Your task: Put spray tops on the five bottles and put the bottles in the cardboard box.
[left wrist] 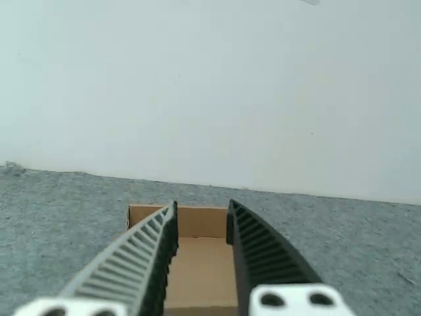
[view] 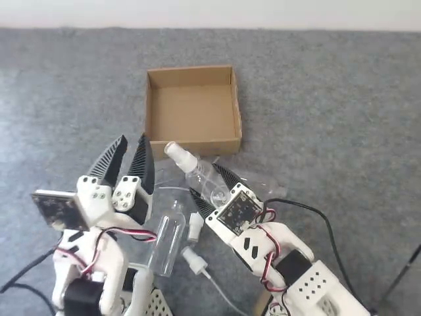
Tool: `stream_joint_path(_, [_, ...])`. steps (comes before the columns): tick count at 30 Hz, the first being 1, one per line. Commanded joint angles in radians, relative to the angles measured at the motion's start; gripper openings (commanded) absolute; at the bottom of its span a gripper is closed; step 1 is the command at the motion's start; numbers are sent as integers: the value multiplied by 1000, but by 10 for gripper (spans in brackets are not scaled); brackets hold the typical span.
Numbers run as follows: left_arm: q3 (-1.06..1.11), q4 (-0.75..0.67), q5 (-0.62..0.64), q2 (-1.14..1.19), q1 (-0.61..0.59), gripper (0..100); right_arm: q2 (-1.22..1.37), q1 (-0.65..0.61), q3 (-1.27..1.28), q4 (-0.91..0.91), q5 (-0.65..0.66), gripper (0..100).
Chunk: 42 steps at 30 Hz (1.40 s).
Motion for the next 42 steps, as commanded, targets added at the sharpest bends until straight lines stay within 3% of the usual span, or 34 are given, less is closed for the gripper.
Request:
stream_joint_path(1, [8, -77, -2, -18, -5, 108, -24, -4, -29, -27, 12, 69])
stream_joint_path(9, [111, -209, -8, -18, -11, 107, -24, -4, -29, -94, 12, 69])
stream_joint_path(14, [128, -261, 0, -18, -114, 107, -24, -8, -29, -111, 12, 69])
stream_joint_path(21, [219, -376, 0, -17, -114, 107, -47, -10, -29, -111, 9, 69])
stream_joint_path(35, [236, -327, -72, -17, 98, 107, -343, -59, 6, 117, 6, 69])
stream_joint_path(42, [213, -308, -92, -18, 120, 107, -352, -59, 21, 125, 11, 69])
